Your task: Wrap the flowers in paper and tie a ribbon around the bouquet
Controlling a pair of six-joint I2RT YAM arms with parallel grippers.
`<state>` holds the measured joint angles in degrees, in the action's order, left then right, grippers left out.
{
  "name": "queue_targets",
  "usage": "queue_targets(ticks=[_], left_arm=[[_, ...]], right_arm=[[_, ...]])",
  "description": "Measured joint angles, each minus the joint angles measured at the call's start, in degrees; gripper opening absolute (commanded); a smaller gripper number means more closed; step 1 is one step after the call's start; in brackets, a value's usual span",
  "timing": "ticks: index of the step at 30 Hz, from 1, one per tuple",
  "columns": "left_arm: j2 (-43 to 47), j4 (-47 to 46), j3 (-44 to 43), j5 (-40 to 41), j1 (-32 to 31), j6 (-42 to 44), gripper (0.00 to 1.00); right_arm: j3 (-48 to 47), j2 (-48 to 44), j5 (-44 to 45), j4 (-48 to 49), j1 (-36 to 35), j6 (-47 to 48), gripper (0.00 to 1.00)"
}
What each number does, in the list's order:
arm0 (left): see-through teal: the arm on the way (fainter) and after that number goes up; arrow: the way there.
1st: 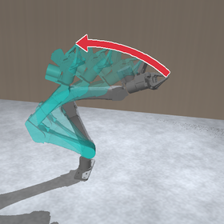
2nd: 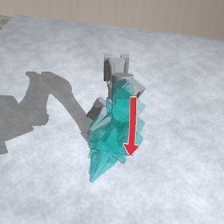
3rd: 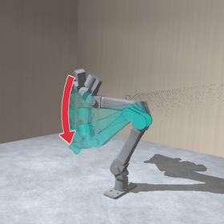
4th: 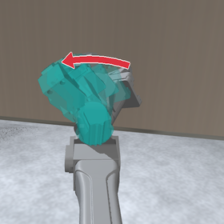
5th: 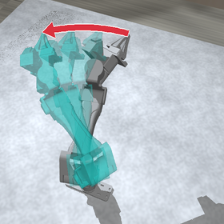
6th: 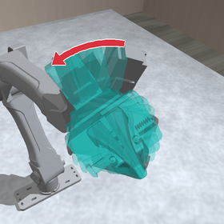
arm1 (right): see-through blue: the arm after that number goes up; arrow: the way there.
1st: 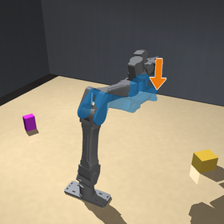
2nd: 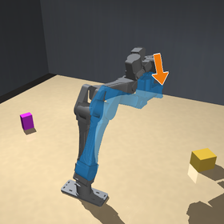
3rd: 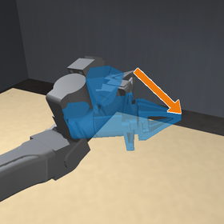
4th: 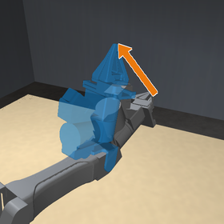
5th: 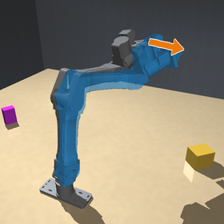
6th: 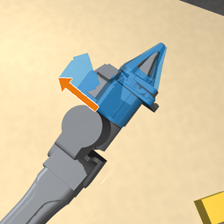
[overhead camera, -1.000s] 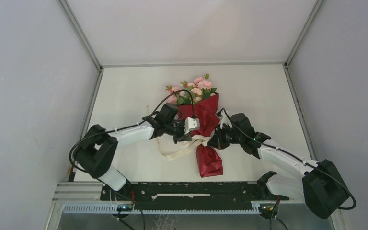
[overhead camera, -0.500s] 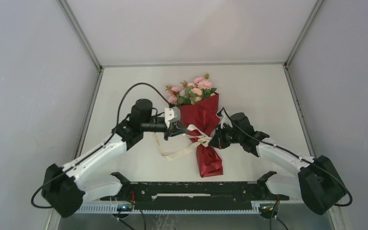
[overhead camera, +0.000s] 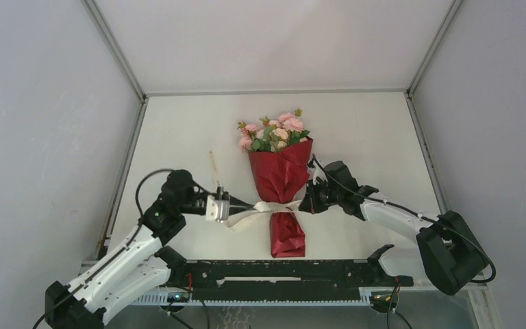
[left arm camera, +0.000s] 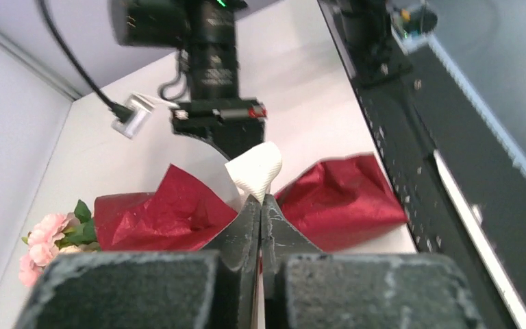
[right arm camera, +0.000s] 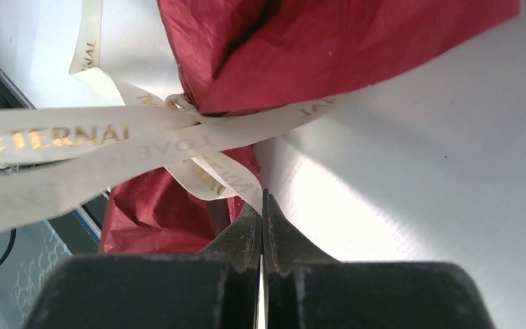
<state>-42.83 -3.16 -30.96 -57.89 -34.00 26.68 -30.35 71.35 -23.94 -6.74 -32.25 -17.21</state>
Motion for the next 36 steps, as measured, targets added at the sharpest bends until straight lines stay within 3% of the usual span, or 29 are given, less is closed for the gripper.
queue_targets(ticks=[7, 10, 13, 16, 18, 19, 21, 23, 28, 32, 34, 36], left_arm=[[1.1, 18.6, 8.6, 3.9, -4.2, 45.0, 0.06], [-0.9, 25.6, 12.9, 10.2, -8.0, 64.3, 0.29], [-1.6, 29.9, 15.6, 15.2, -9.6, 75.9, 0.58], [-1.4, 34.4, 16.4, 20.0, -9.8, 83.6, 0.72], [-0.5, 35.1, 16.2, 21.3, -9.9, 84.7, 0.75], [-0.1, 35.4, 16.0, 21.4, -9.9, 83.4, 0.74], [-0.2, 35.5, 14.5, 21.2, -10.2, 74.0, 0.61], [-1.5, 30.6, 12.1, 21.2, -10.5, 55.1, 0.52], [-6.0, 8.5, 6.1, 24.5, -10.6, -0.6, 0.52], [-9.9, -3.5, 6.6, 29.4, -10.6, -27.3, 0.56], [-13.2, -8.3, 7.6, 32.5, -10.6, -36.2, 0.63], [-15.7, -10.3, 8.0, 34.1, -10.6, -41.0, 0.62]], right_arm=[[-4.0, 0.2, 1.9, -1.0, -3.1, 0.0, 0.0], [-5.3, 0.7, 2.6, -1.1, -4.4, 0.0, 0.0], [-5.7, 1.0, 3.4, -1.5, -5.0, 0.0, 0.0], [-5.7, 1.0, 4.1, -2.2, -5.4, 0.0, 0.0], [-5.7, 1.2, 4.5, -2.6, -5.8, 0.0, 0.0], [-5.7, 1.2, 4.7, -2.8, -6.0, 0.0, 0.0], [-5.7, 1.4, 5.2, -3.2, -6.5, 0.0, 0.0], [-5.8, 1.6, 5.7, -3.5, -7.1, 0.0, 0.0], [-5.8, 1.7, 6.8, -3.8, -8.0, -0.1, 0.0], [-5.9, 1.7, 7.1, -3.8, -8.4, -0.2, 0.0], [-5.9, 1.7, 7.1, -3.8, -8.7, -0.2, 0.0], [-5.9, 1.7, 7.1, -3.8, -8.8, -0.2, 0.0]])
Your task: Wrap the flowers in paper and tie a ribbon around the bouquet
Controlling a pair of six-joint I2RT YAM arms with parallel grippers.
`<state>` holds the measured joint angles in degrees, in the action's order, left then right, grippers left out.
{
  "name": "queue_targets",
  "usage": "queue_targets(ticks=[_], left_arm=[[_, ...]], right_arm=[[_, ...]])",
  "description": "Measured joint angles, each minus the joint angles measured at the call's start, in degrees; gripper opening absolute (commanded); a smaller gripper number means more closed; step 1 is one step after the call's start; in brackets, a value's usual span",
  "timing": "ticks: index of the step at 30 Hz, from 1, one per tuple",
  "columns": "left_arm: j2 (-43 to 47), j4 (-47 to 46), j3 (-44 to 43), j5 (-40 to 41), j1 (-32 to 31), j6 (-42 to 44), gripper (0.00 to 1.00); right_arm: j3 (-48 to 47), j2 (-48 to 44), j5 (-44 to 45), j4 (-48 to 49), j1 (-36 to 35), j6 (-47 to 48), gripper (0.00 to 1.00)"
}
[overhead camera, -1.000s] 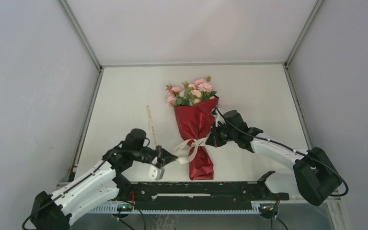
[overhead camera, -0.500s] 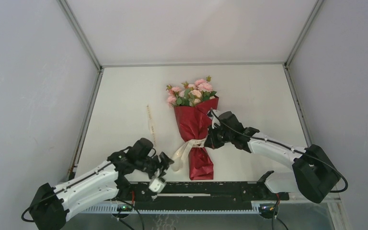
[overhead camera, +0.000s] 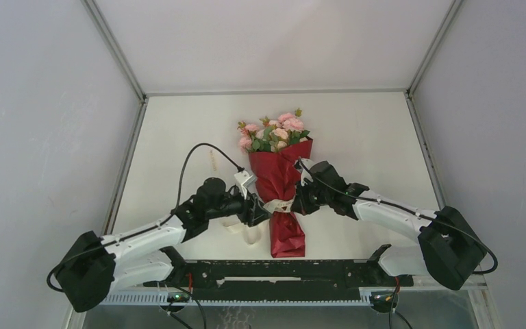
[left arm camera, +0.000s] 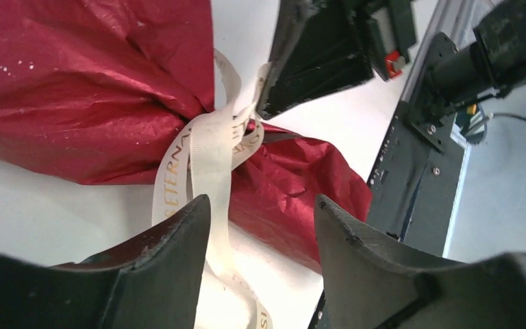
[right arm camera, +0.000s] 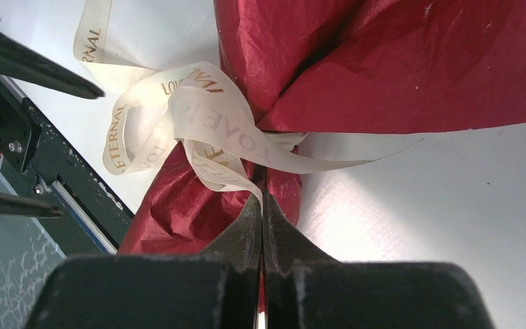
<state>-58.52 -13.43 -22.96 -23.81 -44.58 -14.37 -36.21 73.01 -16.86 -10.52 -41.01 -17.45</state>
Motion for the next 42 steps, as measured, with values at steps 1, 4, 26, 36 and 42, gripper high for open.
queue_targets(ticks=[1, 4, 26, 36, 42], left_arm=[[-1.0, -0.7, 0.0, 0.6, 0.0, -1.9, 0.61], [-4.5, -2.7, -0.1, 2.4, 0.0, -6.0, 0.57], [-22.7, -3.2, -6.2, 2.9, 2.8, -12.4, 0.08], [-15.3, -5.4, -3.9, 1.0, 3.3, -12.0, 0.01], [-4.5, -5.6, -0.5, -1.9, 3.5, -8.6, 0.05]], right_arm=[[0.0, 0.0, 0.0, 0.0, 0.0, 0.0, 0.0], [0.0, 0.0, -0.2, 0.1, 0.0, 0.0, 0.0], [-0.1, 0.1, -3.6, 0.6, 0.0, 0.3, 0.0], [-0.1, 0.1, -4.3, 0.9, 0.6, 0.3, 0.0], [-0.1, 0.1, -4.5, 0.9, 1.2, 0.3, 0.0]])
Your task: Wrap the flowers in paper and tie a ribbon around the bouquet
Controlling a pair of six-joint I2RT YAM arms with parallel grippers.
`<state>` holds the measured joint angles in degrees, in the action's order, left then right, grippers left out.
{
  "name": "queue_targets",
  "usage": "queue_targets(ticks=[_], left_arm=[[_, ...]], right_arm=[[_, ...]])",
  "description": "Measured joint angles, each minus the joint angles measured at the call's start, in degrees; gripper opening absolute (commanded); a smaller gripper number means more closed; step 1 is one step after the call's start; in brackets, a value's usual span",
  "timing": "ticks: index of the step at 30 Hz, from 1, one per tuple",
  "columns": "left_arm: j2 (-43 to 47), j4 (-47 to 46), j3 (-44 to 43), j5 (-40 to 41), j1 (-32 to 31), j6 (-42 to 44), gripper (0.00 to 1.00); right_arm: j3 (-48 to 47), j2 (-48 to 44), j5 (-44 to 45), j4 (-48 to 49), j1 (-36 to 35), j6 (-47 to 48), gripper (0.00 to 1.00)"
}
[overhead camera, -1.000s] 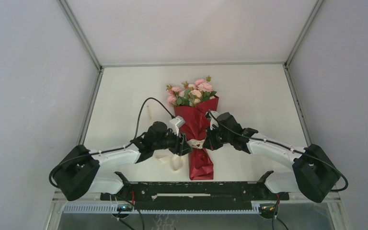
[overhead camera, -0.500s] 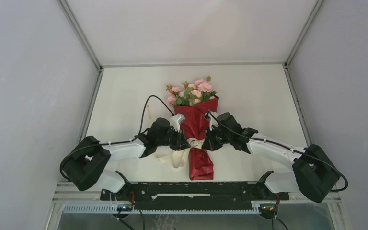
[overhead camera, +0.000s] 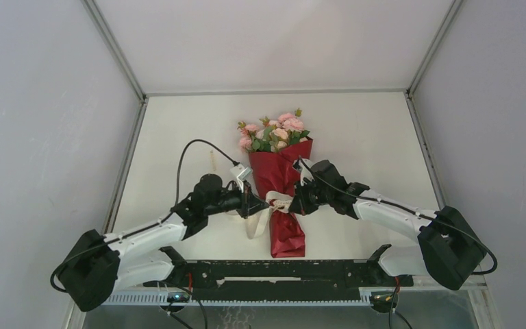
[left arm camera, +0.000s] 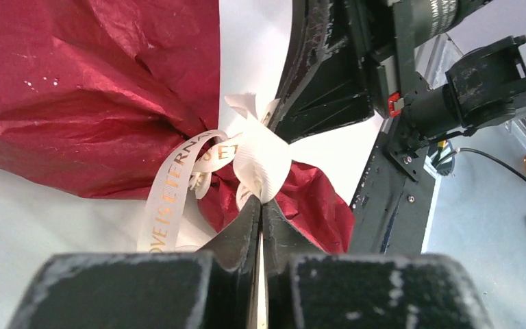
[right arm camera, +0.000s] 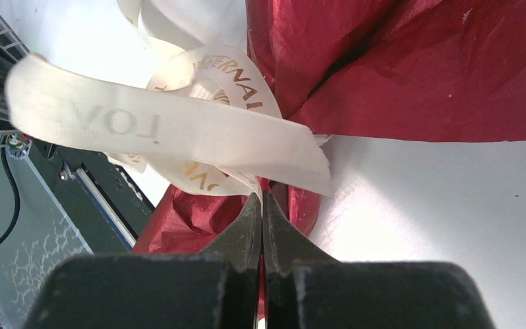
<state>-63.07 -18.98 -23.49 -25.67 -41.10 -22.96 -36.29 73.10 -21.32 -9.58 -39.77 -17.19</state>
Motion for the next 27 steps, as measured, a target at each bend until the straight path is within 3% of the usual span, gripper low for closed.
queue_targets(ticks=[4, 6, 13, 22, 27], left_arm=[[3.0, -1.1, 1.6, 0.0, 0.0, 1.6, 0.08], [3.7, -1.4, 2.1, -0.6, 0.0, 2.6, 0.0], [6.1, -2.0, 2.1, -8.5, -0.9, 11.9, 0.0], [8.4, -3.2, -2.2, -26.8, -9.0, 29.2, 0.0], [2.9, -4.3, -3.7, -28.8, -15.3, 38.1, 0.0]], right_arm=[[0.0, 0.0, -0.1, 0.0, 0.0, 0.0, 0.0], [0.0, 0.0, -0.2, 0.0, 0.0, 0.0, 0.0], [-0.9, 0.7, -0.2, -0.3, 0.1, 0.0, 0.0], [-5.8, 3.2, -0.7, -0.5, 0.3, 0.5, 0.0], [-5.9, 3.3, -1.2, -0.5, 0.3, 0.8, 0.0]])
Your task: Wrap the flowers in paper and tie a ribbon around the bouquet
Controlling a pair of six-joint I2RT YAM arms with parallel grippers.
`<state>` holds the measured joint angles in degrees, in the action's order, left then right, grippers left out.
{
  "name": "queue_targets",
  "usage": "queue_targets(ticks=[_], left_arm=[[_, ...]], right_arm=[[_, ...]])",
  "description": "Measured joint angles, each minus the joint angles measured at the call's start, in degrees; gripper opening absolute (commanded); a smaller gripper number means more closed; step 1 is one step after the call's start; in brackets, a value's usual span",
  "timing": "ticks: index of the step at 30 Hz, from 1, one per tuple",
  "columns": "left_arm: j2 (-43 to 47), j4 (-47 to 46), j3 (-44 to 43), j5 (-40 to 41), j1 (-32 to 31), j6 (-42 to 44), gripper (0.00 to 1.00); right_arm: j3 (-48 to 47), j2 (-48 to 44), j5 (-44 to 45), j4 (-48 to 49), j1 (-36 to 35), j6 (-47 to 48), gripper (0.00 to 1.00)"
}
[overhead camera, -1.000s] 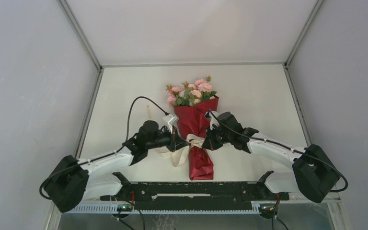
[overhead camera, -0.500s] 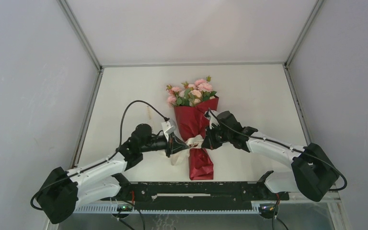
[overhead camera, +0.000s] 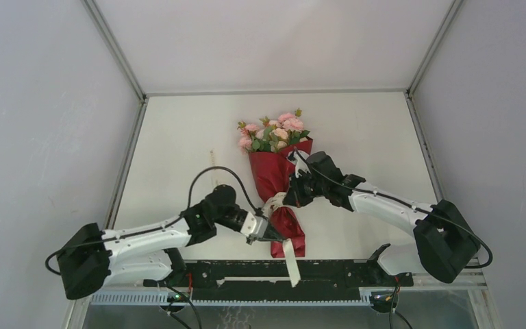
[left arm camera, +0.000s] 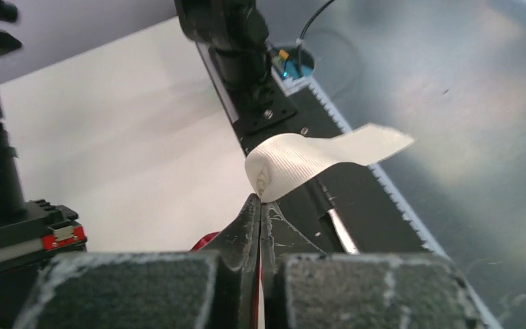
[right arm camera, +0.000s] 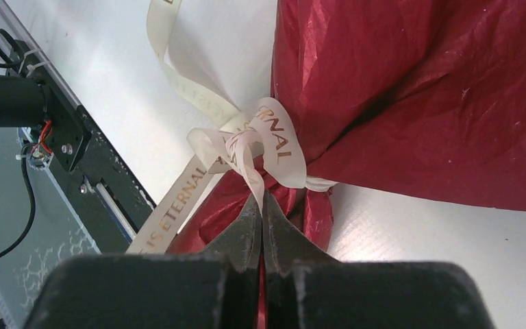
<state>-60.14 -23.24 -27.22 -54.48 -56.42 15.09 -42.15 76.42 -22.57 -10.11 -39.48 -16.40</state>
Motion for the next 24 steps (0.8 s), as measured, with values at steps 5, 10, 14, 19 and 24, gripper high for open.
queue_targets(ticks=[5, 10, 14, 19, 24], left_arm=[[-7.5, -0.1, 0.0, 9.4, -5.6, 15.4, 0.17], [-8.0, 1.1, -0.2, 16.7, -6.7, 20.5, 0.12], [-5.7, 1.5, -1.7, 23.0, -6.7, 21.4, 0.0], [-5.3, 0.1, -4.2, 25.7, -6.7, 21.6, 0.0], [-7.9, -4.7, -6.7, 25.3, -6.7, 22.4, 0.02]], right_arm=[[-1.6, -0.1, 0.7, -1.7, -1.1, 0.8, 0.0], [-2.2, -2.7, 1.8, -3.8, -2.1, 0.9, 0.0], [-2.2, -4.2, 1.9, -4.3, -2.4, 0.7, 0.0], [-2.3, -4.3, 1.4, -4.2, -2.6, 0.5, 0.0], [-2.5, -4.3, 1.5, -4.3, -2.6, 0.6, 0.0]])
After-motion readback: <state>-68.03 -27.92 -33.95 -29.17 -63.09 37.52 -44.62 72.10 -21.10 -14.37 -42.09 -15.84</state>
